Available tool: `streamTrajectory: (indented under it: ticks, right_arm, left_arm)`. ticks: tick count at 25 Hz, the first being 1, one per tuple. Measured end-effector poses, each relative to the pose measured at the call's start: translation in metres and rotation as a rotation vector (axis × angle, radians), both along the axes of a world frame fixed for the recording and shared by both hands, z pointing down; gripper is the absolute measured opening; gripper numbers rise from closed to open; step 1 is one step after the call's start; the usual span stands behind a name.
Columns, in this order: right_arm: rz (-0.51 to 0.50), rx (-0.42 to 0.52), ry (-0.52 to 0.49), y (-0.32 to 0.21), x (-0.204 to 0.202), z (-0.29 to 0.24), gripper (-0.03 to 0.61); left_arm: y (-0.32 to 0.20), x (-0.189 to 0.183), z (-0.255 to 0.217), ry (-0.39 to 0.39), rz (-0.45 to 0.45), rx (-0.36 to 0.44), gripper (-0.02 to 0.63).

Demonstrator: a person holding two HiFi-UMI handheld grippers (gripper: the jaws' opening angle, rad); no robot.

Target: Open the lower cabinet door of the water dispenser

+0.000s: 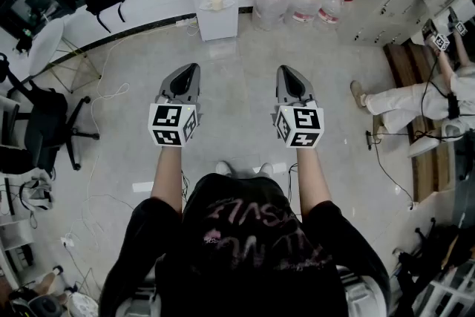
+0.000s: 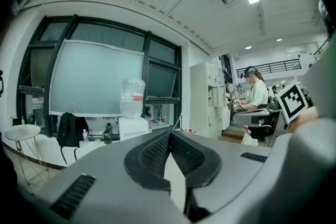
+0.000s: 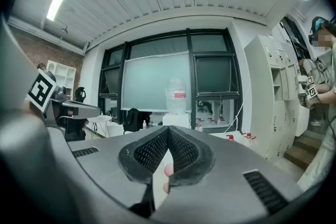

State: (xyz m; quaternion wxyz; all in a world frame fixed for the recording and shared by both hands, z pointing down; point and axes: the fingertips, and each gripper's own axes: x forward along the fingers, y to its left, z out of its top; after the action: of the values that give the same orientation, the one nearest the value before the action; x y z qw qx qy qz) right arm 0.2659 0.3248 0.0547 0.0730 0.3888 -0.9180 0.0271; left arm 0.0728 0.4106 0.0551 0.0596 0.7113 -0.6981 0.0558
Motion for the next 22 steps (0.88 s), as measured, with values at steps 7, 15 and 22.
streamTrajectory:
  ticks: [7,15,22]
  right_arm:
    - [-0.008,-0.004,0.012,-0.002,-0.006,0.004,0.011]
    - [-0.005,-0.011,0.024,-0.007,-0.029,0.009,0.011]
    - [0.002,0.001,0.033,-0.005,-0.027,0.007,0.012]
  left_arm:
    - [-0.002,0.000,0.008,0.004,0.007,-0.014,0.012]
    - [-0.007,-0.017,0.015,0.019,0.010,-0.023,0.012]
    - [-0.010,-0.010,0.017,0.021,0.035,-0.024,0.012]
